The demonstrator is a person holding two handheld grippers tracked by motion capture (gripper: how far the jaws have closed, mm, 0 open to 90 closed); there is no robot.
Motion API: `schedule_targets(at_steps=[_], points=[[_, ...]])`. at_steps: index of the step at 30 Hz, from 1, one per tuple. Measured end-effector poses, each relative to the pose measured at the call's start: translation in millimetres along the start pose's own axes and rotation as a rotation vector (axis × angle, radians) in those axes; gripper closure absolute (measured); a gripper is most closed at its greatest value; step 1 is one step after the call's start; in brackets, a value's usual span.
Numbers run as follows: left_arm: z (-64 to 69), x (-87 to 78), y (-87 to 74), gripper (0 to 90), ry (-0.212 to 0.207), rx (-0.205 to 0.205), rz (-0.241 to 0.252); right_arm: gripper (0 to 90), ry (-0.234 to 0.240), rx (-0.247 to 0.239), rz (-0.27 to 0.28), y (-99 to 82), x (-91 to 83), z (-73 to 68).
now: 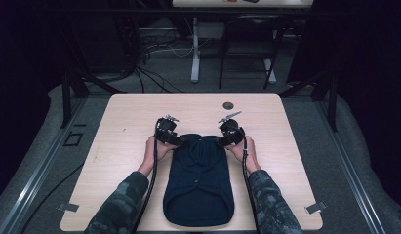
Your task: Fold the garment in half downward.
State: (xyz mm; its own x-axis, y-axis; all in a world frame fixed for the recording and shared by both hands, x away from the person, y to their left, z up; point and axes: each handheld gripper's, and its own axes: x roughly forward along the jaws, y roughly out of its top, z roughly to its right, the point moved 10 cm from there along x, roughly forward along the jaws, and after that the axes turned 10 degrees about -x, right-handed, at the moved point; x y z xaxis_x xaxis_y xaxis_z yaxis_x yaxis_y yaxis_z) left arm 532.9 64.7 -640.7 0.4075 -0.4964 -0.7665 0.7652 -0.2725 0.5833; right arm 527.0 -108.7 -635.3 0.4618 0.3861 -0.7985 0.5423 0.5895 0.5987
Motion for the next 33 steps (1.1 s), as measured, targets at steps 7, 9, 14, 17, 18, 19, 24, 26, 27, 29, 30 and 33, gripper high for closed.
schedule_targets(at_steps=[7, 9, 14, 17, 18, 19, 24, 26, 27, 29, 30, 33], points=[[3.7, 3.5, -3.3, 50.3, -0.009, 0.012, -0.023, 59.6, -0.012, -0.039, -0.027, -0.8, 4.7, -5.2], [3.8, 3.4, -3.5, 52.6, -0.009, 0.012, -0.022, 61.5, 0.009, -0.036, -0.035, -2.3, 4.8, -5.9], [5.4, 3.4, -4.2, 57.2, -0.010, 0.015, -0.022, 63.9, 0.043, -0.011, -0.021, -5.4, 5.2, -4.6], [6.0, 3.4, -4.6, 59.9, -0.012, 0.014, -0.016, 64.7, 0.050, -0.005, -0.007, -6.1, 5.4, -4.9], [6.1, 3.4, -4.8, 60.8, -0.012, 0.014, -0.016, 65.6, 0.046, -0.004, -0.004, -6.3, 5.4, -4.9], [6.3, 3.5, -4.7, 61.8, -0.013, 0.016, -0.015, 67.2, 0.049, -0.001, -0.004, -6.4, 5.2, -5.5], [6.9, 3.5, -5.1, 64.6, -0.016, 0.018, -0.013, 73.0, 0.048, -0.015, -0.006, -5.9, 4.7, -7.9], [7.3, 3.6, -5.2, 66.8, -0.018, 0.024, -0.011, 74.7, 0.048, -0.012, 0.004, -4.9, 5.2, -9.3], [7.7, 3.5, -5.4, 67.5, -0.019, 0.026, -0.011, 75.2, 0.049, -0.019, -0.002, -5.4, 4.7, -9.1], [8.7, 3.4, -5.3, 69.1, -0.016, 0.033, -0.009, 76.3, 0.049, -0.013, 0.007, -5.3, 4.7, -9.4], [9.2, 3.4, -5.2, 70.1, -0.012, 0.039, -0.008, 77.0, 0.045, -0.016, 0.003, -5.9, 4.2, -8.8], [9.9, 2.4, -5.0, 73.1, 0.001, 0.067, -0.006, 78.3, 0.040, -0.016, 0.013, -5.1, 3.8, -9.7]])
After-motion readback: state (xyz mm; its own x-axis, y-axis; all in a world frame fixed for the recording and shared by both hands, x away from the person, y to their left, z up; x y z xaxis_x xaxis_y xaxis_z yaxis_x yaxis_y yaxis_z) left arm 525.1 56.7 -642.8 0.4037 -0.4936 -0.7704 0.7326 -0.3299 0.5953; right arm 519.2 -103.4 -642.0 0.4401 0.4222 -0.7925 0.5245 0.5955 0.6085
